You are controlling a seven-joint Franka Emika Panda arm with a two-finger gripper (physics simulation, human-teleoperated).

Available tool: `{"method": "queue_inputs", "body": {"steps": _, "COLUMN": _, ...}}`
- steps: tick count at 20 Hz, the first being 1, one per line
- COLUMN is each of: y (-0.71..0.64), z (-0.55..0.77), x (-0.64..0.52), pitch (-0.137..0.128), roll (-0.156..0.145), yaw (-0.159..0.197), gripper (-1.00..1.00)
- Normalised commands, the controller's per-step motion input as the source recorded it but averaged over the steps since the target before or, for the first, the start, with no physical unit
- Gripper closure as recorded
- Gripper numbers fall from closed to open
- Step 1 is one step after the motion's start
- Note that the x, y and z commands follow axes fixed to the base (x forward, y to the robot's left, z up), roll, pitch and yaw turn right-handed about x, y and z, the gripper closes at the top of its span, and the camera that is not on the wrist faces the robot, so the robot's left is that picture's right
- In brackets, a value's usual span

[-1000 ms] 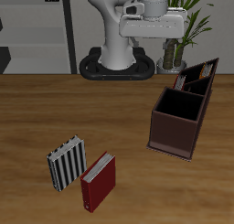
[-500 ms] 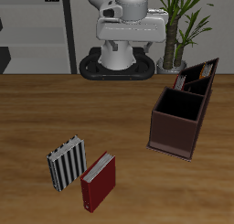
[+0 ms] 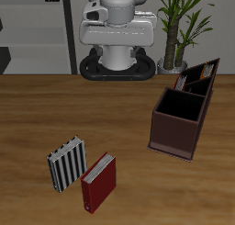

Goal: Place the right red book into the left desk caddy's front compartment and place the orange book into the left desk caddy's left compartment and place the striped book into the left desk caddy's left compartment

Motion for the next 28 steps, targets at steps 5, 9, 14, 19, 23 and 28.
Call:
{"method": "queue_inputs", "body": {"steps": 5, "y": -0.41, "z": 0.17, "x": 0.35, "pitch": -0.011, "roll": -0.040, "yaw": -0.013, "gripper": -1.00}}
{"method": "queue_inputs", "body": {"steps": 9, "y": -0.35, "z": 0.16, "x": 0.35, "pitch": -0.011, "roll": -0.018, "yaw": 0.020, "gripper": -1.00}}
{"method": "queue_inputs", "body": {"steps": 14, "y": -0.33, "z": 0.20, "x": 0.28, "pitch": -0.022, "roll": -0.034, "yaw": -0.050, "gripper": -1.00}}
{"method": "queue_inputs", "body": {"steps": 19, "y": -0.24, "z": 0.11, "x": 0.32, "pitch": -0.021, "roll": -0.028, "yaw": -0.047, "gripper": -1.00}}
{"method": "queue_inputs", "body": {"steps": 23, "y": -0.28, "z": -0.04, "x": 0.38, "pitch": -0.041, "roll": -0.050, "yaw": -0.048, "gripper": -1.00}}
{"method": "queue_inputs", "body": {"steps": 28, "y": -0.10, "z": -0.15, "x": 0.33, "pitch": -0.017, "roll": 0.025, "yaw": -0.012, "gripper": -1.00}}
